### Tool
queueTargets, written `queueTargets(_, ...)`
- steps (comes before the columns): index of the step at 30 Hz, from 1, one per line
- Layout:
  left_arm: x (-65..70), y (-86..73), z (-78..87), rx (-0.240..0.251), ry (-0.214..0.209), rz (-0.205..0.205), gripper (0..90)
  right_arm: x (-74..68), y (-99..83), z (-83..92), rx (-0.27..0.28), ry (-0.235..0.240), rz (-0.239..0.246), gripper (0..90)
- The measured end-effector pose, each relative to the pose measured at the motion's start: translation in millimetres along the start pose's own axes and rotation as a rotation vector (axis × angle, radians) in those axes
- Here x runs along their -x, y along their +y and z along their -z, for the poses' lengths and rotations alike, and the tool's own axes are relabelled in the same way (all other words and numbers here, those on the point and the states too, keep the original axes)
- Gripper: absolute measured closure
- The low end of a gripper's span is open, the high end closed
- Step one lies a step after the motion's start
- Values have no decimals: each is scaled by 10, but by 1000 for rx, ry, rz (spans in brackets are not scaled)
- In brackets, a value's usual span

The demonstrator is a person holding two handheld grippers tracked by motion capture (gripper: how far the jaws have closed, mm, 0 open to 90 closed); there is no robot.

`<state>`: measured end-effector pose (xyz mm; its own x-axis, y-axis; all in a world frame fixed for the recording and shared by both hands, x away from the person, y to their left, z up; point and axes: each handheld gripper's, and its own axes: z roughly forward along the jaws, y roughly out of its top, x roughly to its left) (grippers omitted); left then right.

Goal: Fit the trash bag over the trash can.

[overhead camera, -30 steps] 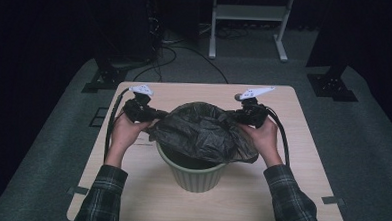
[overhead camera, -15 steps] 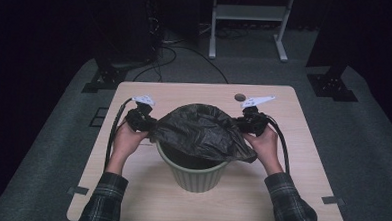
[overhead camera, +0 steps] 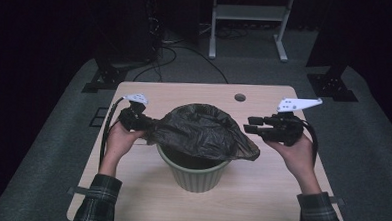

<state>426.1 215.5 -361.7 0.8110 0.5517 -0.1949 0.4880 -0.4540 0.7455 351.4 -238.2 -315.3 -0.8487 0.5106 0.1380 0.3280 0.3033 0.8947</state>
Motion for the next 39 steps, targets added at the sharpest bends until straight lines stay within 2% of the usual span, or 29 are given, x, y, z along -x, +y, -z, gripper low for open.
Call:
queueTargets(6,5,1,15,4,2,7,900,-369,-113,211,18,112,36,545)
queueTargets(10,14,3,19,4,0,2,900,-499,-191,181,-16,137,50,530)
queueTargets(16,13,2,18,-5,-2,5,900,-597,-279,187,5,169,49,520)
queueTargets(20,8,3,22,-1,-1,6,900,-683,-273,188,2,168,72,525)
queueTargets(23,15,4,15,-2,-5,7,900,-682,-270,129,-7,157,79,603)
queueTargets(24,19,5,13,-3,-6,6,900,-668,-269,112,-15,156,77,707)
queueTargets(27,23,8,3,-3,-10,3,900,-641,-285,76,-20,179,78,881)
queueTargets(33,21,5,-3,-11,-13,4,900,-697,-369,28,-64,218,89,898)
queueTargets(39,30,6,-11,-14,-13,6,900,-774,-575,-112,-139,260,82,899)
